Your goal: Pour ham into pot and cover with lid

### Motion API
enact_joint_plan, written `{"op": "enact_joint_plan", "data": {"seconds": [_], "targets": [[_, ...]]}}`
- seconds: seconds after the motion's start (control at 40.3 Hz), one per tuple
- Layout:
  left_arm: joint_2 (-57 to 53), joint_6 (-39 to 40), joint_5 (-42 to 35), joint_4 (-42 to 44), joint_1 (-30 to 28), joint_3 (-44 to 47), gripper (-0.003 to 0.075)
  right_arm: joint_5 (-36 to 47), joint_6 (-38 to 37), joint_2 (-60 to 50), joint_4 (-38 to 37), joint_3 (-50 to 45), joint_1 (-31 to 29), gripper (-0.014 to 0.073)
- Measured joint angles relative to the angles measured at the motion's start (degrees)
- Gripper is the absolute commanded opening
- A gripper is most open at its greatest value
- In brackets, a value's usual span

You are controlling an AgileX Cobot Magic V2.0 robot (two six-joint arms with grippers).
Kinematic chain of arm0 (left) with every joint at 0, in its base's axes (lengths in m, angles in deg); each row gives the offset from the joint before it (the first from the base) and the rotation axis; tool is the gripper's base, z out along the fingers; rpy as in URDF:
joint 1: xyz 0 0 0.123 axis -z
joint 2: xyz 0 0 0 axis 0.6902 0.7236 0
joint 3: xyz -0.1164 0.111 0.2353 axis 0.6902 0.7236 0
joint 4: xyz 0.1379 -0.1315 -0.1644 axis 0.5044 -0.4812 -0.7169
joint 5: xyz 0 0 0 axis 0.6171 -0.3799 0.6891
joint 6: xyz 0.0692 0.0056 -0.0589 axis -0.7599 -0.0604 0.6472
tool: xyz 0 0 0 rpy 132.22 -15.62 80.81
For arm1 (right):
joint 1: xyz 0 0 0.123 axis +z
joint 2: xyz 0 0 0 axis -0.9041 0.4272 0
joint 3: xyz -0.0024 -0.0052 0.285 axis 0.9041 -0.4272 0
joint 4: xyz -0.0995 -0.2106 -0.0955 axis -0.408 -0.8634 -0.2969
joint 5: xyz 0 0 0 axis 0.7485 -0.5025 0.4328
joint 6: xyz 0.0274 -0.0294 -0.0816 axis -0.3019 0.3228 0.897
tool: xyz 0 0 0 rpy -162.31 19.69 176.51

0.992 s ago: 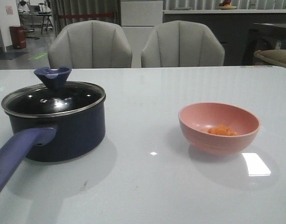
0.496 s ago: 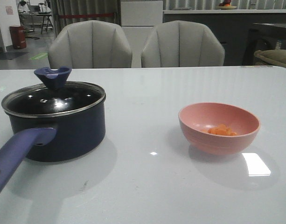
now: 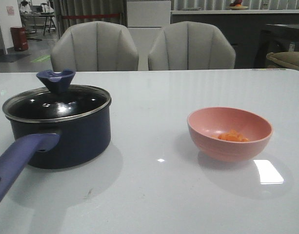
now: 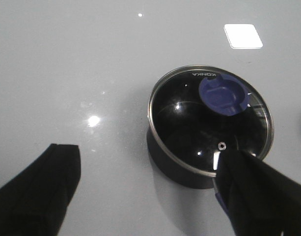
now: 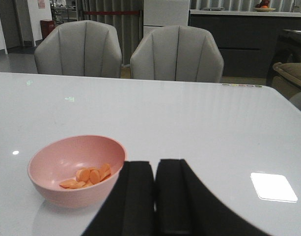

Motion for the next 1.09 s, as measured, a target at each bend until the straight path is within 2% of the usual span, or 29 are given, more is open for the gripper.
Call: {"op": "enact_joint_plan", "data": {"seconds": [0.248, 0.521, 0.819, 1.091], "targets": [[12.79, 0.0, 0.66, -1.12, 6.64, -8.62, 0.0607, 0.0, 0.0, 0.0, 0.0, 0.0, 0.0, 0.0143], [26.71, 1.32, 6.02, -1.49, 11.97, -18.26, 0.0607, 0.0, 0.0, 0.0, 0.0, 0.0, 0.0, 0.0143], [39.11, 8.03, 11.44, 0.05, 12.72, -28.51, 0.0607, 0.0, 0.0, 0.0, 0.0, 0.0, 0.0, 0.0143], [45.21, 12.45, 14.53, 2.09, 12.72, -34.46, 0.0607, 0.0, 0.0, 0.0, 0.0, 0.0, 0.0, 0.0143]]}}
